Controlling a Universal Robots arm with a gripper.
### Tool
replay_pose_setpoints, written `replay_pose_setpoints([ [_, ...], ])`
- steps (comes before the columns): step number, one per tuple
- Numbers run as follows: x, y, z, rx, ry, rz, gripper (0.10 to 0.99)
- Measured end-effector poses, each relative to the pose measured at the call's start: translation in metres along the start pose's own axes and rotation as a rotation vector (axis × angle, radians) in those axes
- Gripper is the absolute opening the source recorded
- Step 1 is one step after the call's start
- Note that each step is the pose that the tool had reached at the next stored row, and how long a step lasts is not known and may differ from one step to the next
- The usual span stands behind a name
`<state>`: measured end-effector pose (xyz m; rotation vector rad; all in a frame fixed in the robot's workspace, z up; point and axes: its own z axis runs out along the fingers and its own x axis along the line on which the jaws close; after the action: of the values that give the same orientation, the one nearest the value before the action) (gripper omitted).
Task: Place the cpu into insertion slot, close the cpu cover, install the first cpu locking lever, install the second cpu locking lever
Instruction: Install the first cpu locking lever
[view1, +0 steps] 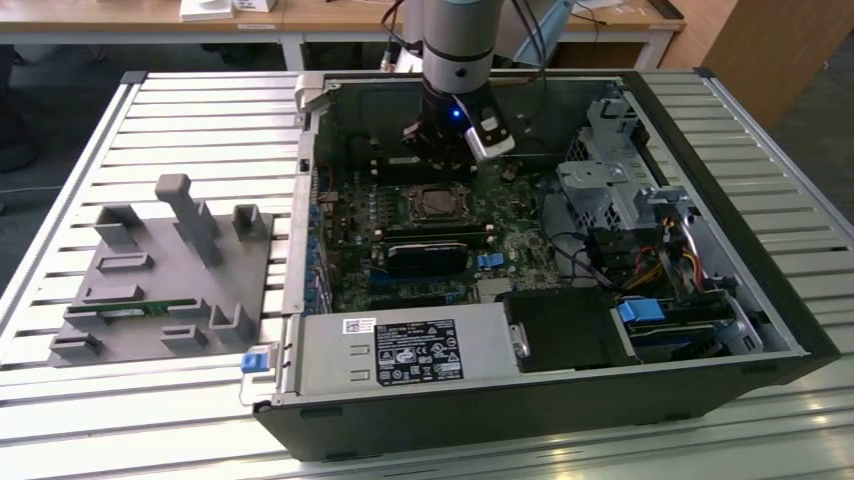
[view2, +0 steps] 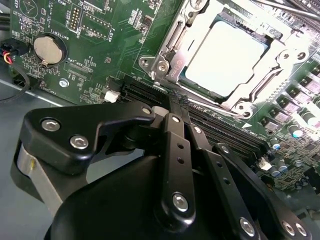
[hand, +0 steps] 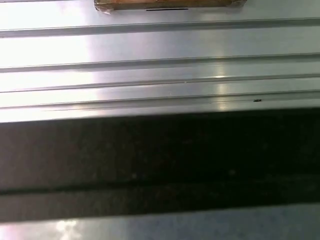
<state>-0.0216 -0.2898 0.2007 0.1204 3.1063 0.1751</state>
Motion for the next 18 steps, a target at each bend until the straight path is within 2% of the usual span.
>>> replay_pose_setpoints([
  [8, -0.0001, -0.0002, 0.0027, 0.014, -0.0009, -0.001, 0.106],
  [15, -0.0005, -0.0004, 0.005, 0.016, 0.0001, 0.0, 0.106],
  [18, -0.0007, 0.0002, 0.0021, 0.015, -0.0006, 0.0, 0.106],
])
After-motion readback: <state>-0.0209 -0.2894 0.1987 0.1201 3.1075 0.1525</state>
